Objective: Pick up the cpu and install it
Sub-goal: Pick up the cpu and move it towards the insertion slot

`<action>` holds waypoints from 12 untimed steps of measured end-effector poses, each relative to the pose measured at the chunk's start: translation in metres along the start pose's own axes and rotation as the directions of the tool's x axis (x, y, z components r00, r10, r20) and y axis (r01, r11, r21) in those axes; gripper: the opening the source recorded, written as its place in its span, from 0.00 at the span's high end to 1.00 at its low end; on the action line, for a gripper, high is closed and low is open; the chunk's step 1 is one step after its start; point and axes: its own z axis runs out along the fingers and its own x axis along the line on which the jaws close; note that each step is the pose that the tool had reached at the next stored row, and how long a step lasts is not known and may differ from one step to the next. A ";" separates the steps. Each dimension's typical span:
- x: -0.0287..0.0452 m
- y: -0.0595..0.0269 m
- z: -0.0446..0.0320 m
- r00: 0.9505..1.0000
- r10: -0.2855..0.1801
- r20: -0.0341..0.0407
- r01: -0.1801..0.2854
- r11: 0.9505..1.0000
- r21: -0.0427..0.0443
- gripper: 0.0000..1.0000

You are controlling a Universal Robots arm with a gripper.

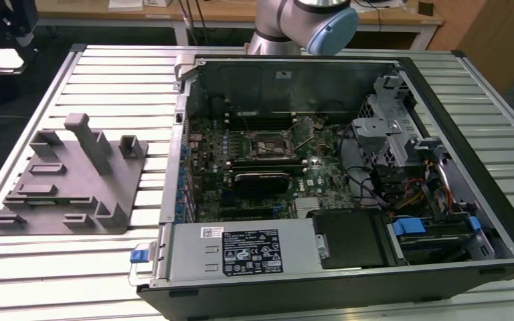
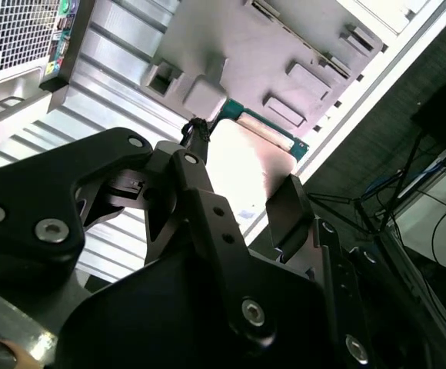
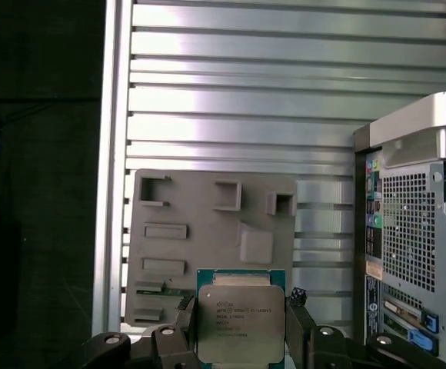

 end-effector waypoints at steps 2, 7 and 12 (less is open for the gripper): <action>-0.0033 0.0002 0.0001 1.000 0.000 0.000 0.000 1.000 0.000 0.45; -0.0120 0.0009 0.0003 1.000 0.000 0.000 0.000 1.000 0.000 0.45; -0.0205 0.0015 0.0007 1.000 0.000 0.000 0.000 1.000 0.000 0.45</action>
